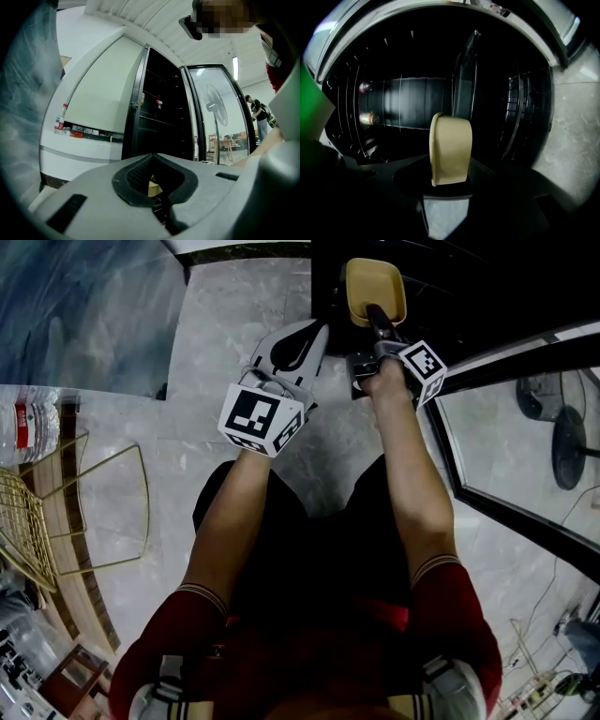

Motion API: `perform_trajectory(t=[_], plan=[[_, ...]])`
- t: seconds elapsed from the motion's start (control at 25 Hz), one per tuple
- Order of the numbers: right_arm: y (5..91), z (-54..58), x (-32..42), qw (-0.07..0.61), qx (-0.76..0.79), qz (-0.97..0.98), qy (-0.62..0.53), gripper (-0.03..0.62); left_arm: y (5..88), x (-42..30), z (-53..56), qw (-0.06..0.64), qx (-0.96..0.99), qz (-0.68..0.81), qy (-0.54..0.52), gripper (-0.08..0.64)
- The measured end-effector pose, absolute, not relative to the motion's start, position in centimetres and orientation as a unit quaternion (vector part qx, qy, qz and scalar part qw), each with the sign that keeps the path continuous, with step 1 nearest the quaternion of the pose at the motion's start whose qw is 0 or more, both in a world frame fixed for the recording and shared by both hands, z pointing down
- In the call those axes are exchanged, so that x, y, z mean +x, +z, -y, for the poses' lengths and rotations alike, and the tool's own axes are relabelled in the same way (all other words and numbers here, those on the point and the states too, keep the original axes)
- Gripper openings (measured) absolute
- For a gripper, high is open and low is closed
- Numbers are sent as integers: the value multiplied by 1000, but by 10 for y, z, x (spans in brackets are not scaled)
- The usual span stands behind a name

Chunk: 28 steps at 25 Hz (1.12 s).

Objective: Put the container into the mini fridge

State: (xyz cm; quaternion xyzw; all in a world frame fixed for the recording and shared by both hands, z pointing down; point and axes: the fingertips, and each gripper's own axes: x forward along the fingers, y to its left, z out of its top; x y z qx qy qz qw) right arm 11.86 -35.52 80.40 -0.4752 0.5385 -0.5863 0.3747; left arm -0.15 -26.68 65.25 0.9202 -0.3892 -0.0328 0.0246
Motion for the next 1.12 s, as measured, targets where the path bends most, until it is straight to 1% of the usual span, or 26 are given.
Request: perform_trajectory(t=[0.16, 0.32, 0.6, 0.8, 1.12], plan=[[802, 361, 112, 374, -460, -553, -586, 221, 653, -3, 265, 23, 920, 390, -31, 6], [799, 363, 108, 368, -452, -569, -580, 282, 652, -3, 265, 24, 920, 389, -31, 6], [799, 359, 110, 346, -460, -591, -565, 336, 656, -2, 266, 27, 921, 387, -29, 6], [795, 350, 111, 303, -475, -617, -549, 351, 657, -4, 270, 28, 920, 391, -23, 6], [782, 322, 127, 205, -515, -671, -493, 356, 651, -17, 275, 46, 910, 410, -40, 6]])
